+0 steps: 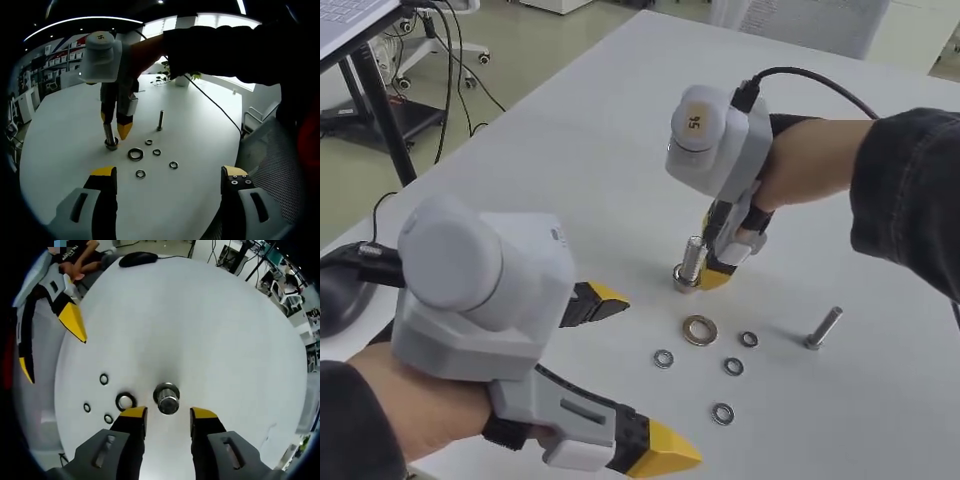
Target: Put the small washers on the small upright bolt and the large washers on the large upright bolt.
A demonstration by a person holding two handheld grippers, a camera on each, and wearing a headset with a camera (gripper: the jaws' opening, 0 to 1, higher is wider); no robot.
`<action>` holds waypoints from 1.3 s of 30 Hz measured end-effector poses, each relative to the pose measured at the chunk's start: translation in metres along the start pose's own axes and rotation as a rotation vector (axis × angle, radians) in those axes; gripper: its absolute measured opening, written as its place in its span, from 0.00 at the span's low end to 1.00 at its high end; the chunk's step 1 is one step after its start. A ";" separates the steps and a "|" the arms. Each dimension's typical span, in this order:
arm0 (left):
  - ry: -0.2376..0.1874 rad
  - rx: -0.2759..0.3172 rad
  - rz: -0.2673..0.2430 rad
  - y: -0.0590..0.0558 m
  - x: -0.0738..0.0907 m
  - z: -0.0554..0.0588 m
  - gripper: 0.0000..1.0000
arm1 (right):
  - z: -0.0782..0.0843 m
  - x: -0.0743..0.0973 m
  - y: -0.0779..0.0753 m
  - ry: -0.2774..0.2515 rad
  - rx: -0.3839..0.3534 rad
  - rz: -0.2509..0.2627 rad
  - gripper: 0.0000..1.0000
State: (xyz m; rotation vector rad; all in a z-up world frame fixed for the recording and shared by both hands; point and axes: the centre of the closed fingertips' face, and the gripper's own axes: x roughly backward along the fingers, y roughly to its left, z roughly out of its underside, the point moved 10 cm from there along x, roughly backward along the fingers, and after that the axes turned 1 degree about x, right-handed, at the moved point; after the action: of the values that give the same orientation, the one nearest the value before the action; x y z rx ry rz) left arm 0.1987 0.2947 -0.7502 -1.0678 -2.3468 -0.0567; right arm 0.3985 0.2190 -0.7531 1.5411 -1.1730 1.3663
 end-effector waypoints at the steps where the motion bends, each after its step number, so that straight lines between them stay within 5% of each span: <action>1: 0.001 -0.001 -0.001 0.000 0.000 0.000 0.85 | 0.002 0.000 0.001 0.002 -0.006 -0.002 0.36; 21: 0.005 -0.011 0.008 0.002 0.000 -0.004 0.85 | 0.020 0.010 0.013 -0.037 -0.077 -0.008 0.37; 39: 0.001 -0.014 0.004 0.003 0.000 -0.004 0.85 | 0.014 -0.008 0.043 -0.052 -0.038 -0.048 0.37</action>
State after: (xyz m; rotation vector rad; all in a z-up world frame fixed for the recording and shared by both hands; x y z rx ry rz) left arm 0.2027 0.2957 -0.7472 -1.0784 -2.3466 -0.0723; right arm 0.3619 0.1941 -0.7647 1.5761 -1.1790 1.2724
